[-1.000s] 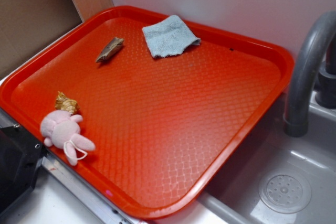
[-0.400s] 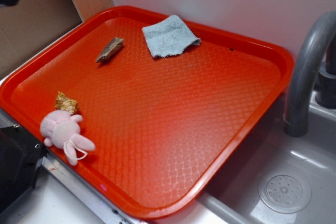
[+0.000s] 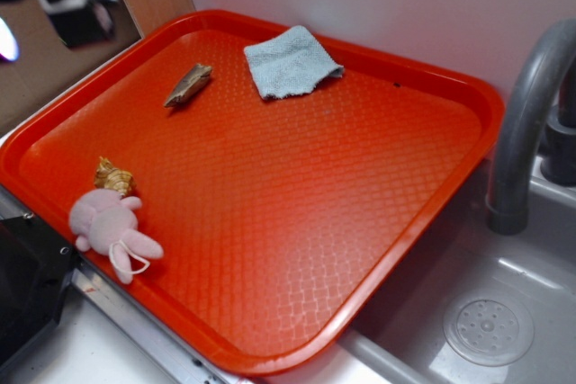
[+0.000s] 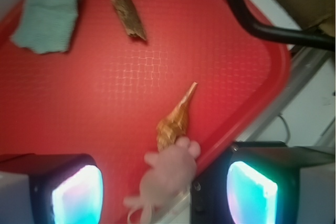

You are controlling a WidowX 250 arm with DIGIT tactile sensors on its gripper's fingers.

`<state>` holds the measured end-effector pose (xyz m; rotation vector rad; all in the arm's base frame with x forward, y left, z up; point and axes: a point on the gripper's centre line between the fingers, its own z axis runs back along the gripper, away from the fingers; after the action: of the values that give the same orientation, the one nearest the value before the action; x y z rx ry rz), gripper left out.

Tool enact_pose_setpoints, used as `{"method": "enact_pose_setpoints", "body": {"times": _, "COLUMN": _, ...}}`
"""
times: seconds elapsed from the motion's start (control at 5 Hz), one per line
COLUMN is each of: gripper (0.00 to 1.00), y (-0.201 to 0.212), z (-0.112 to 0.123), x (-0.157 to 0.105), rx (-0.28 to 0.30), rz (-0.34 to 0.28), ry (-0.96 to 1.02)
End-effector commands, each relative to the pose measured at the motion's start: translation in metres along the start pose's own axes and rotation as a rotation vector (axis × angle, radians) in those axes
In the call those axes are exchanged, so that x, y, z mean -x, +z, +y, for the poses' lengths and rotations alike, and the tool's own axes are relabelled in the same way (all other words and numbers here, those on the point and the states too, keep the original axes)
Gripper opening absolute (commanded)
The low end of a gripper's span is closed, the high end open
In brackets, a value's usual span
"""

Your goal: Grab the shell.

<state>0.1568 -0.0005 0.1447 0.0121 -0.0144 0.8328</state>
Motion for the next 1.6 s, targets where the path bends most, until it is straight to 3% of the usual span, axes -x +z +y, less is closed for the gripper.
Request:
{"method": "enact_pose_setpoints", "body": {"times": 0.0, "gripper": 1.00, "y": -0.048, "z": -0.004, "x": -0.007, "rx": -0.056, "rz": -0.079, "ry": -0.001}}
{"method": "enact_pose_setpoints", "body": {"times": 0.2, "gripper": 1.00, "y": -0.076, "z": -0.003, "x": 0.000, "rx": -0.115, "rz": -0.075, "ry": -0.061}}
{"method": "enact_pose_setpoints", "body": {"times": 0.6, "gripper": 1.00, "y": -0.098, "z": 0.006, "x": 0.001, "rx": -0.170, "rz": -0.076, "ry": -0.091}}
{"method": "enact_pose_setpoints", "body": {"times": 1.4, "gripper": 1.00, "y": -0.117, "z": 0.013, "x": 0.002, "rx": -0.199, "rz": -0.065, "ry": -0.120}}
